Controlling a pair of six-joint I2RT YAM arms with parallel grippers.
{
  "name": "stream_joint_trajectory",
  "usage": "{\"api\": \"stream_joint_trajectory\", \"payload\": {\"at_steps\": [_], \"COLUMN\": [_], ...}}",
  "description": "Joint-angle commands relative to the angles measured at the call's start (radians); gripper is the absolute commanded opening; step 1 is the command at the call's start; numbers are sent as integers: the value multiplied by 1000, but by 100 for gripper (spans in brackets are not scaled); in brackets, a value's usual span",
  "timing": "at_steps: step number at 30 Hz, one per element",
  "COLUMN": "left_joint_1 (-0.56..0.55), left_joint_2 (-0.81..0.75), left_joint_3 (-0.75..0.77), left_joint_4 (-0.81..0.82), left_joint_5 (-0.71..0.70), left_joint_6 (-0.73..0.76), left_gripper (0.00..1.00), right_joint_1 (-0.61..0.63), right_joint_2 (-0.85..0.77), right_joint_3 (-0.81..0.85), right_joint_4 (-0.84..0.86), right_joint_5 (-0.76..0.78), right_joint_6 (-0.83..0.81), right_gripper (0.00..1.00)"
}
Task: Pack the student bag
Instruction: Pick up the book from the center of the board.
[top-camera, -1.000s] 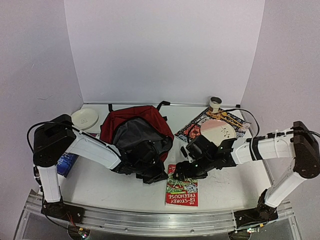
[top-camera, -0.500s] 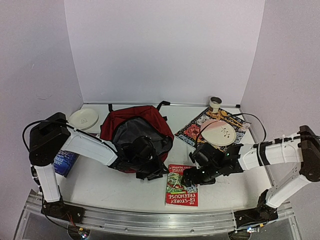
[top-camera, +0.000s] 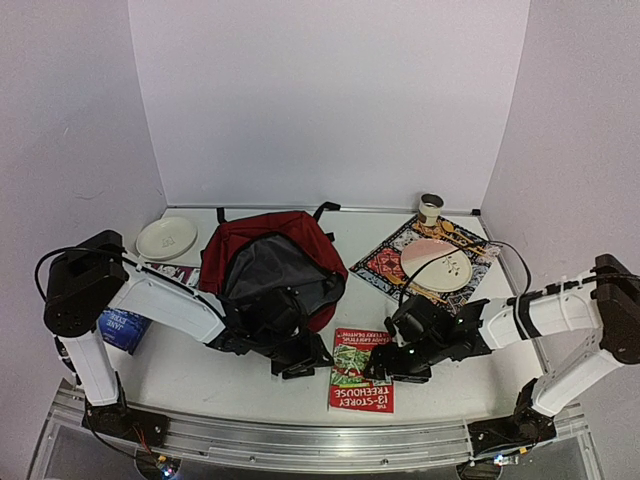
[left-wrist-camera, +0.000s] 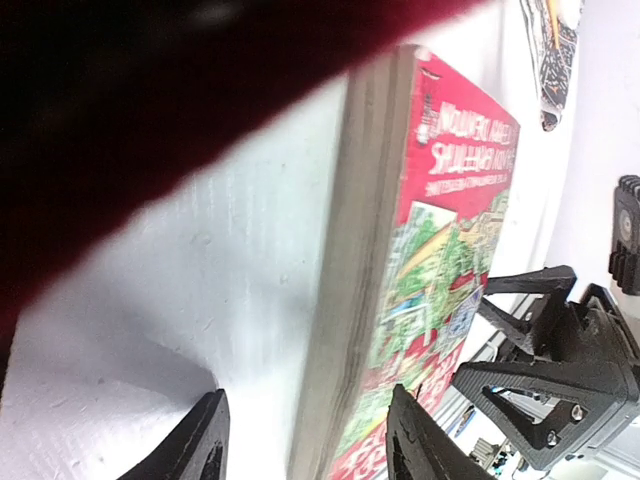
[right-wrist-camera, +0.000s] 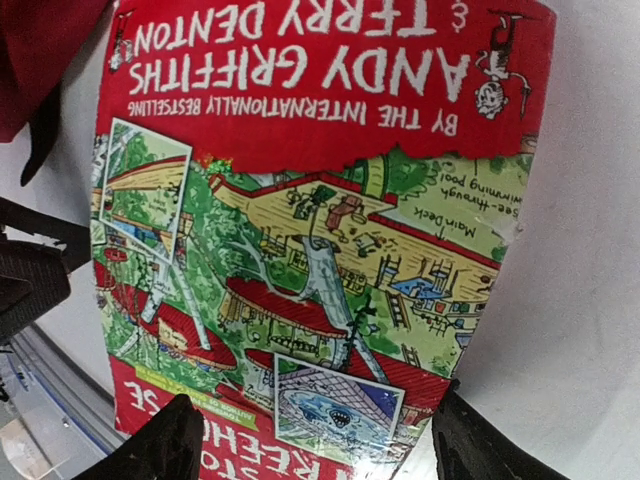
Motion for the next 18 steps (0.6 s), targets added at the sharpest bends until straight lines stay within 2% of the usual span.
{"api": "stream_joint_trajectory", "payload": {"at_steps": [1, 10, 18], "left_joint_1": [1, 2, 12], "left_joint_2": [-54, -70, -78], "left_joint_3": [-24, -68, -95], "left_joint_4": [-24, -50, -51], "left_joint_5": [-14, -51, -98], "left_joint_6": [1, -13, -41], "left_gripper": [55, 55, 45], "right_joint_1": [0, 0, -1], "right_joint_2": [51, 158, 141], "right_joint_3": [10, 139, 78], "right_joint_4": [140, 264, 307], "right_joint_5": [-95, -149, -139], "right_joint_6": [39, 42, 101], "right_gripper": [77, 74, 73]}}
